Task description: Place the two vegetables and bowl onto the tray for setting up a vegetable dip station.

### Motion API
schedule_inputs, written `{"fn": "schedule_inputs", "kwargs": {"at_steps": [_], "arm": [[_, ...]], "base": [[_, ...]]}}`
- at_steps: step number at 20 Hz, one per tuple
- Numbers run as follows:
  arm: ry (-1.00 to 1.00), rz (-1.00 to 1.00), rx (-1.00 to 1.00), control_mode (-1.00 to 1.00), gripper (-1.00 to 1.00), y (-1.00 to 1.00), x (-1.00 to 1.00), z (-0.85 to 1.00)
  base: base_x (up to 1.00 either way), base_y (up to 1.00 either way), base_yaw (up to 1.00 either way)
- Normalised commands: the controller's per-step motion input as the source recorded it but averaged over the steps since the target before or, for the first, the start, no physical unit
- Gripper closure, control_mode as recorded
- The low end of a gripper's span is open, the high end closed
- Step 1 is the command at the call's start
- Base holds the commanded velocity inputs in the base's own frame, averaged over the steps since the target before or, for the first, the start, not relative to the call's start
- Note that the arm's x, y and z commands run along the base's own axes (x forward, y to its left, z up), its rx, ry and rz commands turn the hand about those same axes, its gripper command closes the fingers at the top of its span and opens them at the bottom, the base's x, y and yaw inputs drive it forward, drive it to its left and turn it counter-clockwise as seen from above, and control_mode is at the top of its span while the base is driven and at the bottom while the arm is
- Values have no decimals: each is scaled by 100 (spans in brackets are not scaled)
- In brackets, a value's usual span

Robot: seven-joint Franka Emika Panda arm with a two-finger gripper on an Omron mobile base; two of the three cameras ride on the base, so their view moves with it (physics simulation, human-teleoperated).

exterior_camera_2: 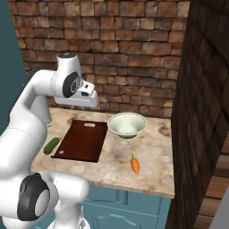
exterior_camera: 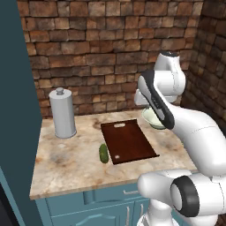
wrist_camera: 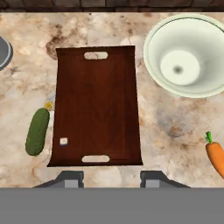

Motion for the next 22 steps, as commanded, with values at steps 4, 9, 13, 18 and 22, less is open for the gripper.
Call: {"fn": "schedule_inputs", "kwargs": {"at_steps": [4, 9, 13, 18, 22], "arm": [[5, 1, 0, -100, -100, -18, 0, 0], [3, 6, 0, -100, -100, -86, -2, -9], [2, 4, 0, -100, -100, -96, -8, -35], [4, 2, 0, -100, -100, -79, -10, -57], [6, 0, 0, -100, -100, -58, -7, -58]], "base": [[0, 0, 0], [0, 0, 0], [0, 0, 0], [0, 0, 0], [0, 0, 0]]}}
